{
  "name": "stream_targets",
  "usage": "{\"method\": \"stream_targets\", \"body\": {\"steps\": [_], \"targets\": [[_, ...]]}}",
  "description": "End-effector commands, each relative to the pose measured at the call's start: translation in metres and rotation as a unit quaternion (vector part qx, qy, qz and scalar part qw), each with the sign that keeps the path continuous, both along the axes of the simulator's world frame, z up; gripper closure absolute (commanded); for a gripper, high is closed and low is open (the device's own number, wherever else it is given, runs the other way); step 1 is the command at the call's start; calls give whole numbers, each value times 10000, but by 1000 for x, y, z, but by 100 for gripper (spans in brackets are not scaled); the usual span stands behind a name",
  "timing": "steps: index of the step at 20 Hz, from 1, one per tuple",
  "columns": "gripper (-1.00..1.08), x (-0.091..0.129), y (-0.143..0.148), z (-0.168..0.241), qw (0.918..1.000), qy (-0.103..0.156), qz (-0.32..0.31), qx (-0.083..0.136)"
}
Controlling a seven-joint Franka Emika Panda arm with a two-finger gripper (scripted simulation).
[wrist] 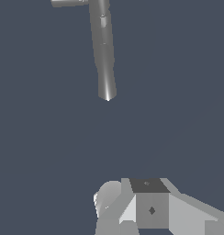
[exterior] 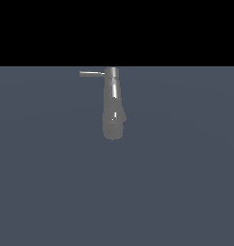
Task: Turn on the faucet by rotating a designated handle.
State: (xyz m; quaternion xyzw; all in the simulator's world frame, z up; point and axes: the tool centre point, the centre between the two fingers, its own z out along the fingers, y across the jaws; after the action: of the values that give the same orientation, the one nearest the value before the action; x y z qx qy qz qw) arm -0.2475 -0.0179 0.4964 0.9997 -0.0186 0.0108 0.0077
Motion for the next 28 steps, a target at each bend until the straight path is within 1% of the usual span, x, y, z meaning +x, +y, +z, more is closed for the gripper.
{"method": "stream_targets", "body": {"steps": [1, 4, 11, 18, 23, 28], "targets": [[108, 0, 0, 0, 10000, 0, 0, 0], [108, 1, 1, 2, 10000, -33, -25, 17], [108, 3, 4, 15, 9995, -242, -155, 124], [108, 4, 4, 15, 9995, -240, -185, 128], [108, 15, 6, 17, 9990, -227, -351, 155], [108, 34, 8, 18, 9975, -195, -648, 195]]}}
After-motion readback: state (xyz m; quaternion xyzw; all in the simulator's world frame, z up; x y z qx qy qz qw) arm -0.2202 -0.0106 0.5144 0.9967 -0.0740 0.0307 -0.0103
